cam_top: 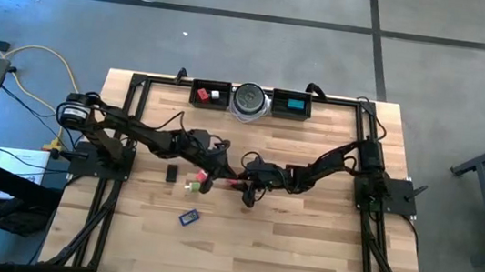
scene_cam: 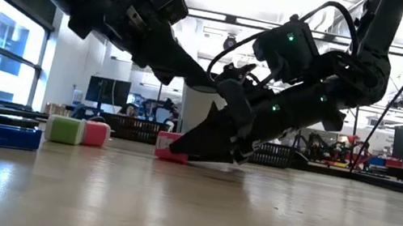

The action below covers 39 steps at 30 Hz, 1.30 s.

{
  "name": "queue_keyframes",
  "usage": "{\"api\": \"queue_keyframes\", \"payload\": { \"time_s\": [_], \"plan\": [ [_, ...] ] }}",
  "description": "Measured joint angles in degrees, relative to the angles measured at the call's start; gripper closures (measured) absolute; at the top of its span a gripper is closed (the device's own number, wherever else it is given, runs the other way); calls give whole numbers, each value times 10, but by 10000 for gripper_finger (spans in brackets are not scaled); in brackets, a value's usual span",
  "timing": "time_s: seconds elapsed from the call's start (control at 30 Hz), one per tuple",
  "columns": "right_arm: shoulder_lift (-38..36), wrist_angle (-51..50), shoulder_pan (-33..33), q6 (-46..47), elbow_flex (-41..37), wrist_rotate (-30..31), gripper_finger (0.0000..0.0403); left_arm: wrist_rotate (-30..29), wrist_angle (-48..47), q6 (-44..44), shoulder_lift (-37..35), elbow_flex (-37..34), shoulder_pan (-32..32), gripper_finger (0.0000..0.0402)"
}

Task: Pick & Place Office items
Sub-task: Put the right pink charger adapter into the left black basket

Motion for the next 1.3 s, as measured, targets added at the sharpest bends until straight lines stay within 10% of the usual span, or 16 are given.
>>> {"api": "queue_keyframes", "payload": {
  "time_s": [0.53, 1.3],
  "plan": [
    [-30, -36, 0, -56, -1, 25, 258, -6, -142, 30, -168, 0, 15, 398],
    [-274, -253, -14, -194, -1, 107, 258, -143, -366, 63, -360, 0, -1, 296]
  ]
}}
